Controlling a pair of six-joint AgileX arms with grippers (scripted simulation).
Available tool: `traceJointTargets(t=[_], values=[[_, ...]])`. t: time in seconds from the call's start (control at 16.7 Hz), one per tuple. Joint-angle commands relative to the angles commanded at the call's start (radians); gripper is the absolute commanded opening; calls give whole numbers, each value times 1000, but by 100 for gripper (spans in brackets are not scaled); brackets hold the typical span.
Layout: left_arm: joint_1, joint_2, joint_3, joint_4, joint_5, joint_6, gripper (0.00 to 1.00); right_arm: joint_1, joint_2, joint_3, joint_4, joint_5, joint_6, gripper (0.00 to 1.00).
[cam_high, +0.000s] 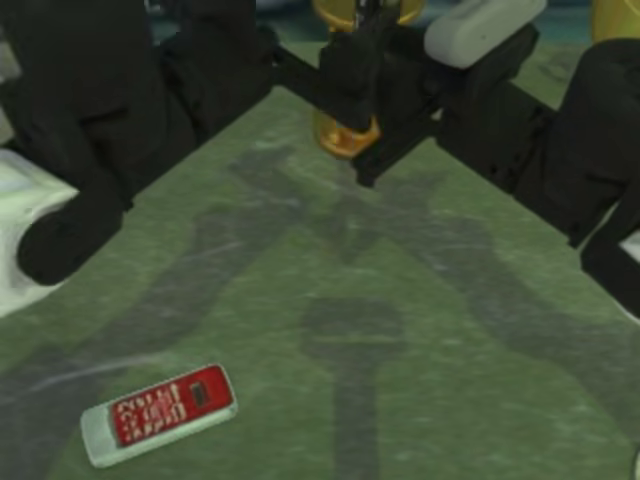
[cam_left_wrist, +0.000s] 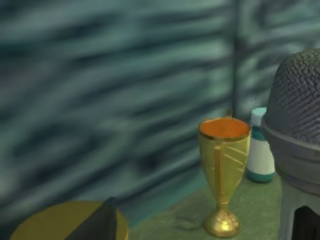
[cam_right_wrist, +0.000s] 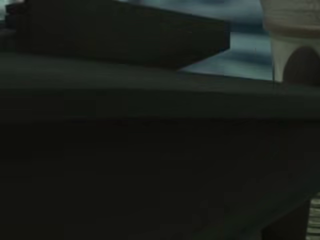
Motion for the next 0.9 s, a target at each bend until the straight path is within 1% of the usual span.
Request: traceJointTargets(t=[0.18, 0.48, 0.9], values=[[-15, 114, 84, 30, -12, 0, 100, 0, 0, 0, 0, 0, 0, 0], [-18, 137, 104, 36, -15, 0, 100, 0, 0, 0, 0, 0, 0, 0], [-18, 137, 104, 36, -15, 0, 47, 0, 0, 0, 0, 0, 0, 0]])
